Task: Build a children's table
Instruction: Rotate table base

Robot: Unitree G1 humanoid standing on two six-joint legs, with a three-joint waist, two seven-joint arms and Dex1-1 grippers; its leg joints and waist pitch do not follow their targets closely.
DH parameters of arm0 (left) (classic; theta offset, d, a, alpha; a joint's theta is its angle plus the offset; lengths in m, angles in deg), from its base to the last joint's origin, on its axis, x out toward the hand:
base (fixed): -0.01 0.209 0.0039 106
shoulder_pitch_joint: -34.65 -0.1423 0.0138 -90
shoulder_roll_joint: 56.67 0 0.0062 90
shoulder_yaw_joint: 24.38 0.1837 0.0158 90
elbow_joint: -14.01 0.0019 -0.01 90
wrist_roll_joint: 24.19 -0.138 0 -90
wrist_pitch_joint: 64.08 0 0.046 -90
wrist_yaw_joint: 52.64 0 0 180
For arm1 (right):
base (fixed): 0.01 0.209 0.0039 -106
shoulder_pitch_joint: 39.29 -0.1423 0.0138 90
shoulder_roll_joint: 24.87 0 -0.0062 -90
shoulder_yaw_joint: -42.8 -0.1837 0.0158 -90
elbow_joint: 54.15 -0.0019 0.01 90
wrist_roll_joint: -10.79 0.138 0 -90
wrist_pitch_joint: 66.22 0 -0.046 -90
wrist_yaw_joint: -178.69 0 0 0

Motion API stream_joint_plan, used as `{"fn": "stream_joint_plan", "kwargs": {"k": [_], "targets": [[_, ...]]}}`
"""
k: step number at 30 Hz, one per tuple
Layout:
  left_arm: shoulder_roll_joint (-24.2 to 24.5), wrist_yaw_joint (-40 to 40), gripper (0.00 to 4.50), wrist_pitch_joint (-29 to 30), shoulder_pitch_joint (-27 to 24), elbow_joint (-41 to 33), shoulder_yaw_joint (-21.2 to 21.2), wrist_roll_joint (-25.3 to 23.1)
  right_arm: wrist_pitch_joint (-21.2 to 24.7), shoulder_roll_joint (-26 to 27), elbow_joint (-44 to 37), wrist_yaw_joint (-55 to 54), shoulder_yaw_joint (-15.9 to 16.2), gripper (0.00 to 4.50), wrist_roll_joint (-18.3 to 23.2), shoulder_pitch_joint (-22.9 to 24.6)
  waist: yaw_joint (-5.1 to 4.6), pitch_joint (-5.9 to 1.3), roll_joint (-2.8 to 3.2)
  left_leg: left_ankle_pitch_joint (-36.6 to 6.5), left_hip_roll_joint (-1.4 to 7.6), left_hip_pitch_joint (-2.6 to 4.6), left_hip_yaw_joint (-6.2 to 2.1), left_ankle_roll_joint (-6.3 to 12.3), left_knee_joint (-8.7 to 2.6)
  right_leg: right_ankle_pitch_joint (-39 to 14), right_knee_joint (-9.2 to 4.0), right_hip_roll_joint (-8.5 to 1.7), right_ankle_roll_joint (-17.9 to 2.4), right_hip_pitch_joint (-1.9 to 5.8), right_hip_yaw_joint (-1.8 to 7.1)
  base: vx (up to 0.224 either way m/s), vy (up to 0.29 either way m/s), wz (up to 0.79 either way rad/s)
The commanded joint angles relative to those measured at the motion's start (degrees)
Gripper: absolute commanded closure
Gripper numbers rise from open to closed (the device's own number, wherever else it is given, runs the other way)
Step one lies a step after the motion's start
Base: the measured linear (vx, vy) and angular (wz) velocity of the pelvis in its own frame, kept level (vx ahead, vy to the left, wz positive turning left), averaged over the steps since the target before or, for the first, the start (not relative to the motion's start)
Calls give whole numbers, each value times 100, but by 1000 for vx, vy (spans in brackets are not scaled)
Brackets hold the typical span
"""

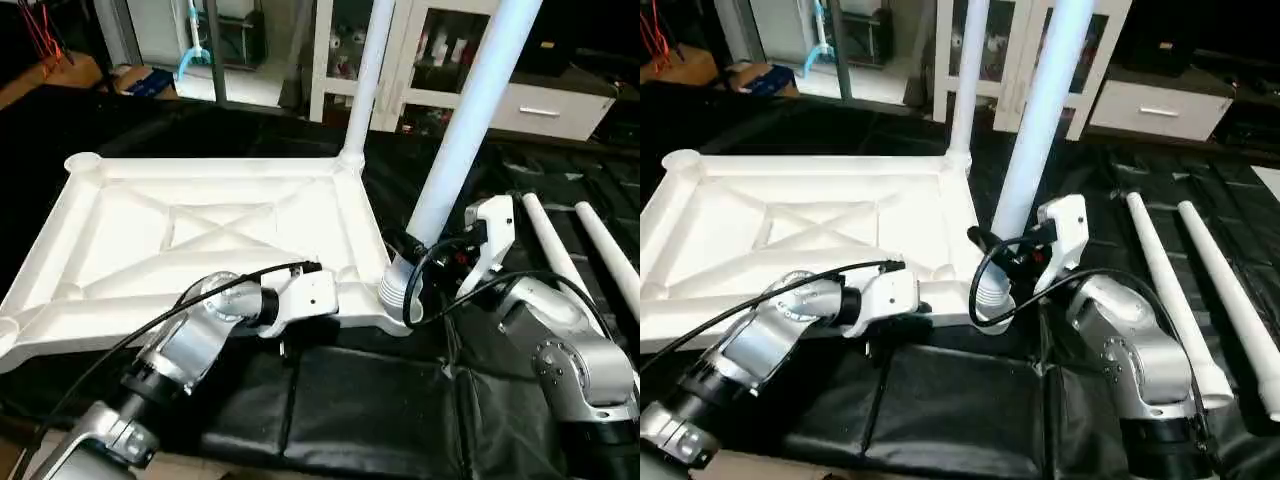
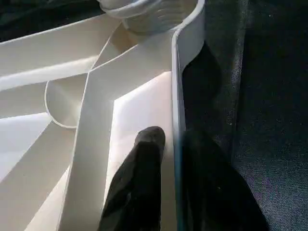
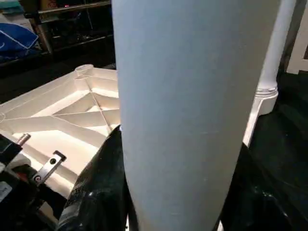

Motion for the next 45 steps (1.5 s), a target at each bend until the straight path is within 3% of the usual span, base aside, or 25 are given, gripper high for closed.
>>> {"fn": "stream_joint_plan", "kwargs": {"k": [1, 12, 20, 25, 27, 28, 31, 32, 33, 34, 36, 37, 39, 42, 45], "targets": [[-30, -58, 360, 15, 81, 219, 98, -129, -64, -55, -104, 7, -97, 267, -27, 17, -8, -312, 59, -1168, 368, 115, -179, -84, -452, -693, -464, -467, -1187, 169, 291, 0, 0, 0], [219, 36, 435, -175, -19, 649, 398, -420, -259, 99, 79, -384, -401, 267, -37, -61, -42, -265, 59, -1770, 373, 135, -218, -269, -501, -1749, -572, -490, -908, 102, 302, 0, 0, 0], [410, 276, 449, -108, -79, 622, 310, -255, -227, -40, 141, -215, -376, 267, 19, -50, -53, -262, 69, -1659, 365, 113, -210, -223, -503, -1456, -553, -484, -1004, 110, 306, 0, 0, 0], [932, 573, 450, 148, -524, 98, 150, -121, -134, -39, 200, -105, -534, 267, 197, 53, -100, -271, 74, -1412, 367, 68, -221, -147, -505, -1076, -493, -478, -1090, 160, 295, 0, 0, 0], [1244, 680, 450, 276, -801, -212, 42, -85, -73, 0, 231, -65, -572, 267, 304, 61, -161, -250, 66, -1448, 360, 71, -214, -96, -511, -1119, -501, -463, -1151, 149, 295, 0, 0, 0], [1384, 696, 450, 334, -937, -356, -19, -77, -47, 19, 247, -46, -574, 267, 345, 56, -205, -238, 15, -1428, 362, 35, -221, -67, -524, -1153, -497, -459, -1156, 166, 289, 0, 0, 0], [1667, 710, 450, 460, -1217, -644, -118, -95, 65, 89, 295, -22, -584, 267, 494, 4, -253, -213, 32, -1554, 357, 56, -227, -56, -537, -1638, -541, -460, -1056, 128, 286, 0, 0, 0], [1811, 679, 450, 556, -1418, -855, -219, -69, 182, 163, 352, -4, -594, 267, 639, -73, -303, -170, -79, -1611, 364, 18, -237, -34, -561, -1918, -567, -476, -978, 123, 291, 0, 0, 0], [1851, 656, 450, 605, -1499, -952, -265, -43, 240, 200, 385, 5, -604, 267, 708, -110, -320, -177, -54, -1565, 355, -13, -264, -38, -558, -1957, -538, -496, -969, 158, 287, 0, 0, 0], [1884, 620, 450, 759, -1632, -1159, -337, 38, 360, 280, 490, 44, -612, 267, 834, -194, -338, -161, -85, -1579, 353, -17, -266, -46, -578, -2128, -575, -476, -898, 135, 270, 3, -5, -18], [1875, 614, 450, 837, -1668, -1238, -354, 73, 409, 314, 546, 65, -610, 267, 879, -229, -340, -157, -50, -1682, 355, 30, -272, -105, -572, -2249, -585, -477, -874, 97, 282, 2, -2, -9], [1860, 594, 450, 934, -1692, -1328, -354, 86, 520, 373, 653, 124, -608, 267, 974, -282, -341, -139, -80, -1690, 351, 34, -267, -106, -576, -2268, -598, -470, -861, 85, 284, 0, 0, 0], [1836, 557, 450, 1055, -1725, -1495, -322, 93, 719, 507, 926, 235, -592, 267, 1129, -402, -338, -167, -59, -1549, 357, 71, -253, -95, -564, -1937, -566, -462, -957, 81, 297, 0, 0, 0], [1776, 546, 450, 1094, -1730, -1638, -283, 112, 757, 648, 1339, 334, -560, 267, 1169, -607, -308, -166, -88, -1181, 347, 96, -197, 23, -541, -1304, -537, -455, -1125, 83, 303, 0, 0, 0], [1760, 551, 450, 1139, -1733, -1718, -272, 117, 760, 696, 1467, 372, -525, 267, 1149, -693, -273, -196, -80, -689, 347, 83, -168, 136, -516, -573, -453, -433, -1258, 112, 294, 0, 0, 0]]}}
